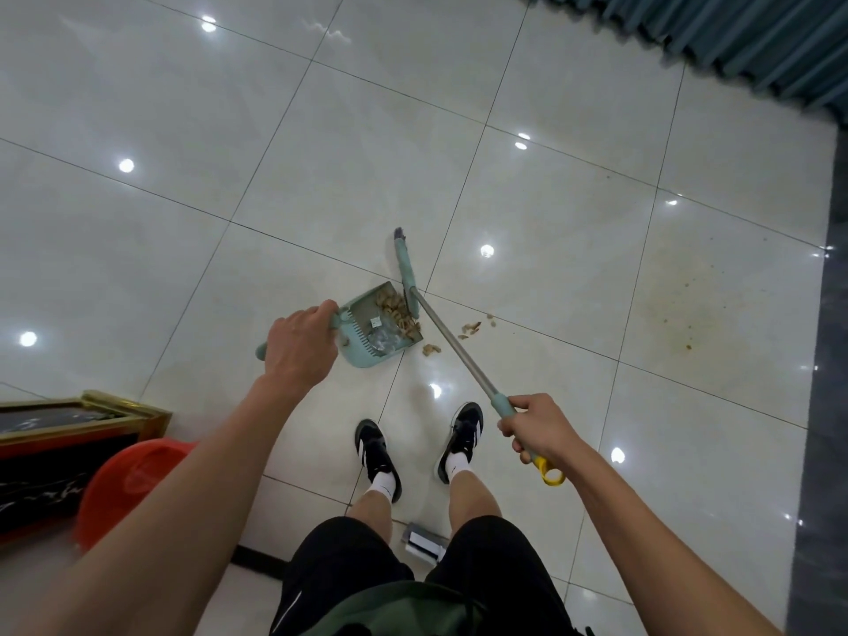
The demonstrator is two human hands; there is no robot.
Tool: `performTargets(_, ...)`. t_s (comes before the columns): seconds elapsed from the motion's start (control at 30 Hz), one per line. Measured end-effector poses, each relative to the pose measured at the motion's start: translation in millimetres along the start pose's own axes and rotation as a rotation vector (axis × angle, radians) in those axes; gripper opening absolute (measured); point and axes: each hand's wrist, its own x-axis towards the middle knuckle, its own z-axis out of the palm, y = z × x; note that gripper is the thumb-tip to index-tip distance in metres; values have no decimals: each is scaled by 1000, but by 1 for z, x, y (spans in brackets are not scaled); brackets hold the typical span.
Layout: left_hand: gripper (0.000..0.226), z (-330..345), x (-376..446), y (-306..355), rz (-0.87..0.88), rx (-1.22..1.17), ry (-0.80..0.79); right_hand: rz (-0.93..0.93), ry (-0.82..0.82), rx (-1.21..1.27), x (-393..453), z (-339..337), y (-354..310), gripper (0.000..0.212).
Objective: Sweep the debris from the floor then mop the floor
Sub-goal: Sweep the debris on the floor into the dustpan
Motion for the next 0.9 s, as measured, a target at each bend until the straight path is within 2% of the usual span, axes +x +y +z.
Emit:
performTargets(0.17,11,3,-20,-20,-51,-41,76,-56,28,-66,7,6,3,54)
performTargets(0.4,11,-8,-33,-43,-106,-68,85,-16,-10,153,21,10,-3,33)
performTargets(0.6,10,-7,-60,-71,-179,-92,119,7,-43,342,38,25,-16,27)
performTargets(0.9,13,-10,-59,-75,-167,-18,54,77,-105,451,65,49,-43,11)
